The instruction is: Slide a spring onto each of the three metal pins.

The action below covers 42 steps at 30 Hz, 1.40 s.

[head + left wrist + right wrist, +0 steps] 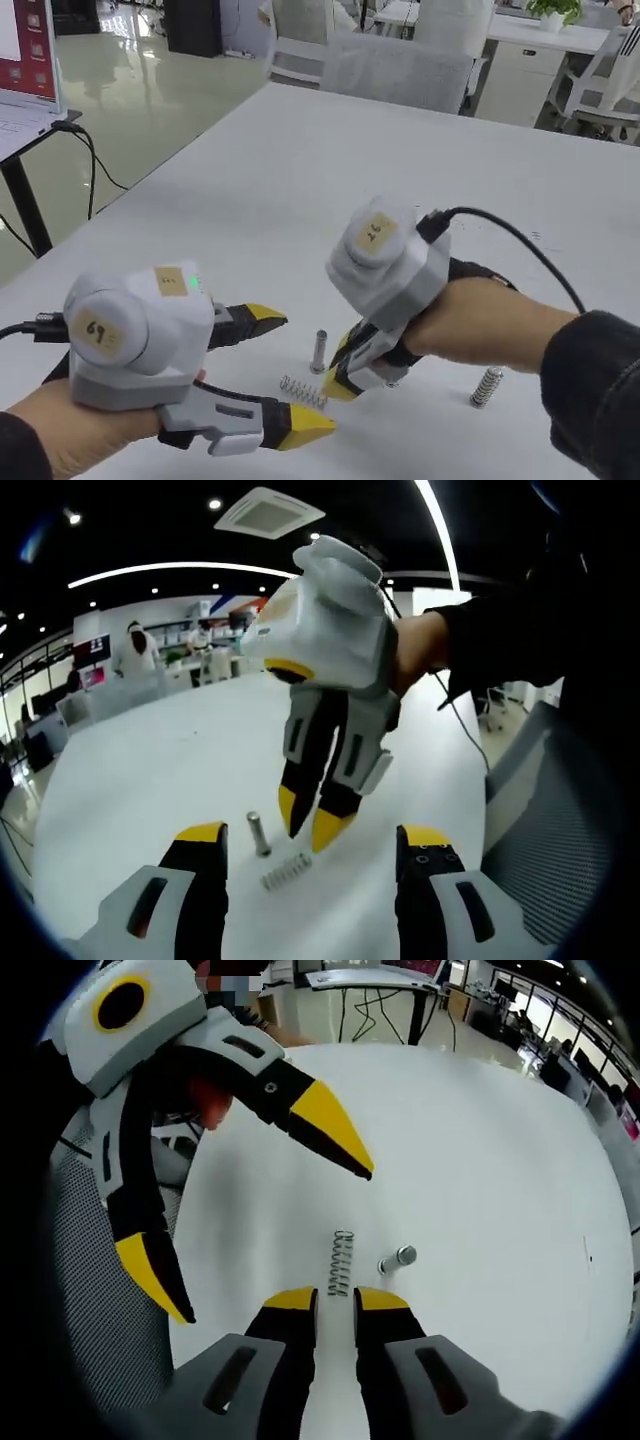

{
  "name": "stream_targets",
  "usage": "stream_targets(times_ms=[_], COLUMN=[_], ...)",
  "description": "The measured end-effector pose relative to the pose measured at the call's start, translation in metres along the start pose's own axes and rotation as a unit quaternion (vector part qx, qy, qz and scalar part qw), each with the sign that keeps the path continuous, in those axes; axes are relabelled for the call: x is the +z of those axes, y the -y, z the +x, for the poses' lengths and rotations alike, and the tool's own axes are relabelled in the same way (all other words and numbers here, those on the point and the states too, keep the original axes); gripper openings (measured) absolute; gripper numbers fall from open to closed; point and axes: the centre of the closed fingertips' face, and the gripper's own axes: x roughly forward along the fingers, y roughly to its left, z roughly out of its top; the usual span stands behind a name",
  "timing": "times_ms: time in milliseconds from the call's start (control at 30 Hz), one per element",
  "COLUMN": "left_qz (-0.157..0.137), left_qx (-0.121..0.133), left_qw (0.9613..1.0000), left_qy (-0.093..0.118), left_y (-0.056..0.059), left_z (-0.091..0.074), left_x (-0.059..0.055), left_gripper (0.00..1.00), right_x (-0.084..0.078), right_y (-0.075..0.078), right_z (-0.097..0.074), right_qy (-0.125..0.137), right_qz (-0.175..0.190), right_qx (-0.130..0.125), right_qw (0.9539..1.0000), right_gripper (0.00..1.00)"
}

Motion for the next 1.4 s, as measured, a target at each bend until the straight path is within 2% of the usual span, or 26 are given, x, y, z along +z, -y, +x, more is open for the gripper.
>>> stream_targets(times_ms=[233,467,633,900,967,1200,1300,1400], left_qz=[-0.001,-0.002,-0.003,-0.004,-0.004,-0.001,0.001,0.007], left_qx=[0.001,0.002,0.002,0.003,0.003,-0.002,-0.005,-0.008], left_qw=[1.0,1.0,1.0,1.0,1.0,1.0,1.0,0.9999], left_qy=[-0.002,-0.001,-0.001,-0.002,-0.002,-0.004,-0.006,-0.005], left_y=[0.0,-0.001,-0.002,-0.002,-0.002,0.001,0.002,0.004], left_z=[0.0,-0.001,-0.001,-0.001,-0.002,0.0,0.0,0.001], left_x=[-0.001,-0.001,-0.001,-0.002,-0.002,-0.002,-0.002,-0.001], left_gripper=[0.63,0.63,0.62,0.62,0.62,0.61,0.59,0.57], right_x=[-0.003,-0.001,-0.005,-0.005,-0.007,-0.006,-0.003,-0.006], right_y=[0.001,0.002,-0.001,0.001,0.001,0.001,-0.002,-0.005], right_z=[0.017,0.026,0.032,0.031,0.029,-0.001,-0.013,-0.023], right_qy=[-0.008,-0.017,-0.028,-0.024,-0.023,-0.012,-0.001,-0.01], right_qz=[0.013,-0.012,-0.016,-0.018,-0.01,0.006,0.02,0.014], right_qx=[-0.003,-0.021,-0.018,-0.021,-0.019,-0.01,0.003,0.011], right_qw=[0.9999,0.9996,0.9993,0.9993,0.9995,0.9999,0.9998,0.9998], right_gripper=[0.13,0.13,0.12,0.08,0.08,0.07,0.07,0.07])
